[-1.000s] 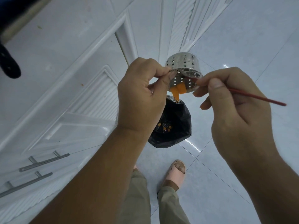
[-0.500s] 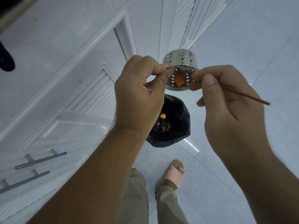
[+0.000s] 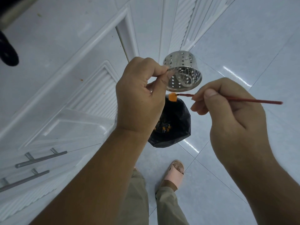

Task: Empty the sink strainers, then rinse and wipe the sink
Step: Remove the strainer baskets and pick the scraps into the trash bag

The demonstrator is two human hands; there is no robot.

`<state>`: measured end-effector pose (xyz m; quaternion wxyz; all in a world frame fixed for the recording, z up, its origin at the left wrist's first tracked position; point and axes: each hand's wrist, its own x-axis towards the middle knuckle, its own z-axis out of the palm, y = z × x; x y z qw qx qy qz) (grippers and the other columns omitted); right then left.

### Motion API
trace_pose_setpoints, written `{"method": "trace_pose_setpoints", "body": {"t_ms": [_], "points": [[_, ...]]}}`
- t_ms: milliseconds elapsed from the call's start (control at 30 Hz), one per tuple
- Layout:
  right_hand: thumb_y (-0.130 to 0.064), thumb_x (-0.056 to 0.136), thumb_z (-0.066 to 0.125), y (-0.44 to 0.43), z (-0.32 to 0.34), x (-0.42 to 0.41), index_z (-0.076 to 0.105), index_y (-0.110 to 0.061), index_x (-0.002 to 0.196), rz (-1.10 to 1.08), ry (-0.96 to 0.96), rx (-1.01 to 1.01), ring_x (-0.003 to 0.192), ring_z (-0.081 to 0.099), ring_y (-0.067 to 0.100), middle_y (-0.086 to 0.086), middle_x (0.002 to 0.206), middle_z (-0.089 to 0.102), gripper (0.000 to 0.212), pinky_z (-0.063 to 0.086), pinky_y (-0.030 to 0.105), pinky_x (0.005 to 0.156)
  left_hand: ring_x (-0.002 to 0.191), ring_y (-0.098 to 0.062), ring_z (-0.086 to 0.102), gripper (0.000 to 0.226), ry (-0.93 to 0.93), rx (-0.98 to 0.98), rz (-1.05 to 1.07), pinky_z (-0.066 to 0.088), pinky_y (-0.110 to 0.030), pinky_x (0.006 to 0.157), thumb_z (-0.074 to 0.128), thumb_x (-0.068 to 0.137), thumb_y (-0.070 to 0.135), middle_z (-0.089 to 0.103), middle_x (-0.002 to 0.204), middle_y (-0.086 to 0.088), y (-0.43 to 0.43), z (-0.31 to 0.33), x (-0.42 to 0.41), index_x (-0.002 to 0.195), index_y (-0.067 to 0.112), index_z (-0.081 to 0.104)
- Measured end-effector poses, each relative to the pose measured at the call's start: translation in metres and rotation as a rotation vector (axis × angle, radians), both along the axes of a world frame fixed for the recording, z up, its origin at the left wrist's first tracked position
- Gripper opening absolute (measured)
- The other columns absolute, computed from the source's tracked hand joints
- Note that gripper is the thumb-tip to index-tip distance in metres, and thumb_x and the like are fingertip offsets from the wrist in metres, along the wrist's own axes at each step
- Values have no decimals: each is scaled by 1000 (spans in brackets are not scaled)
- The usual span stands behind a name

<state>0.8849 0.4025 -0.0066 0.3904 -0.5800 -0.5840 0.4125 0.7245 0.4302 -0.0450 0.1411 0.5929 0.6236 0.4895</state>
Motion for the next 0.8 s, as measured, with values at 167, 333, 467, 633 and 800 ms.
{"method": "trace_pose_setpoints", "body": {"t_ms": [167, 333, 467, 633, 800], "points": [[-17, 96, 44, -3, 4, -4, 69, -15, 87, -46, 56, 1, 78, 62, 17, 2, 77, 64, 26, 45, 19, 62, 82, -10, 57, 11, -40, -22, 67, 42, 0, 75, 76, 91, 5, 66, 82, -14, 0, 4, 3, 84, -2, 71], [-18, 100, 43, -1, 10, -16, 73, -20, 110, -155, 160, -57, 104, 63, 19, -3, 106, 67, 32, 58, 45, 80, 79, -12, 65, 13, -123, -82, 144, 45, -4, 72, 75, 92, 9, 70, 84, -10, -1, 18, 6, 85, 0, 70], [-20, 105, 49, 2, 25, -27, 67, -30, 131, -175, 210, -111, 125, 60, 8, -14, 127, 67, 32, 53, 41, 103, 76, -9, 66, 11, -183, -131, 196, 53, -17, 73, 74, 93, 13, 71, 84, -4, -9, 44, 0, 87, 5, 72], [-30, 97, 52, 4, 67, -48, 69, -32, 130, -105, 296, -174, 126, 63, 10, -13, 129, 70, 37, 50, 39, 107, 72, -8, 68, 11, -296, -204, 316, 63, -38, 71, 76, 92, 19, 70, 75, 10, -24, 99, -18, 83, 21, 70], [-26, 89, 52, 11, 133, -86, 76, -34, 115, 37, 313, -218, 113, 69, 5, -17, 115, 75, 36, 54, 36, 100, 75, -20, 72, 9, -347, -170, 405, 63, -46, 71, 76, 91, 23, 72, 78, 5, -52, 166, -59, 83, 26, 72]]}}
